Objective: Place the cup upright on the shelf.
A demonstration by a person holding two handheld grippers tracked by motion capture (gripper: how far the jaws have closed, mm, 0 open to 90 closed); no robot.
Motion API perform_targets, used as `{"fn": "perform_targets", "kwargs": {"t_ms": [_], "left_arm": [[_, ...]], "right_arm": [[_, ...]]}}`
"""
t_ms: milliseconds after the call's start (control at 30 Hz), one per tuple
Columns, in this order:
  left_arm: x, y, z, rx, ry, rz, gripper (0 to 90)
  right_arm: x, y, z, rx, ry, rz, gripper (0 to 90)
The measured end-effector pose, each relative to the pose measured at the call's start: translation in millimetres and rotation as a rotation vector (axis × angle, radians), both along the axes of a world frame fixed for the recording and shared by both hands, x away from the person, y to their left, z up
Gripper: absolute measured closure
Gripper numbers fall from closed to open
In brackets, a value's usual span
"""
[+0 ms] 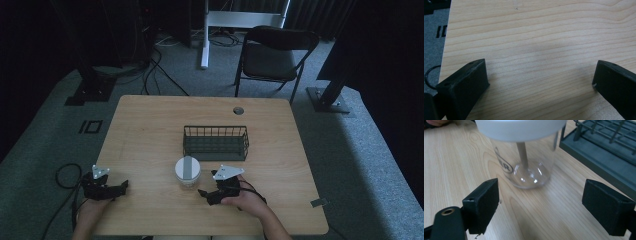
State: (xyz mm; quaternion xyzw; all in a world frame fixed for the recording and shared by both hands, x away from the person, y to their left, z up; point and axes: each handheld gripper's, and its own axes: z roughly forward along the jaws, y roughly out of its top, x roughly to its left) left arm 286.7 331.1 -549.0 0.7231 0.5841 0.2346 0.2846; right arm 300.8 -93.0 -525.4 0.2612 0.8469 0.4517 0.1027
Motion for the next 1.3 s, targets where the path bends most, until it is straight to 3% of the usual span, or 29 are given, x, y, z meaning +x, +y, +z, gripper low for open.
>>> {"fn": "perform_targets", "kwargs": {"t_ms": [300,867,1300], "left_arm": [[0.0,0.0,0.0,0.000,0.000,0.000,0.1],[0.0,0.0,0.0,0.000,0.000,0.000,0.1],[-0.1,0.5,-0.1,0.000,-0.001,-0.006,0.2]], "right_arm": [[2.2,15.1,0.9,0.027,-0.003,0.027,12.6],[11.2,40.0,-1.4,0.065,-0.025,0.024,11.7],[15.4,52.6,-6.0,0.098,-0.025,-0.009,12.0]]}}
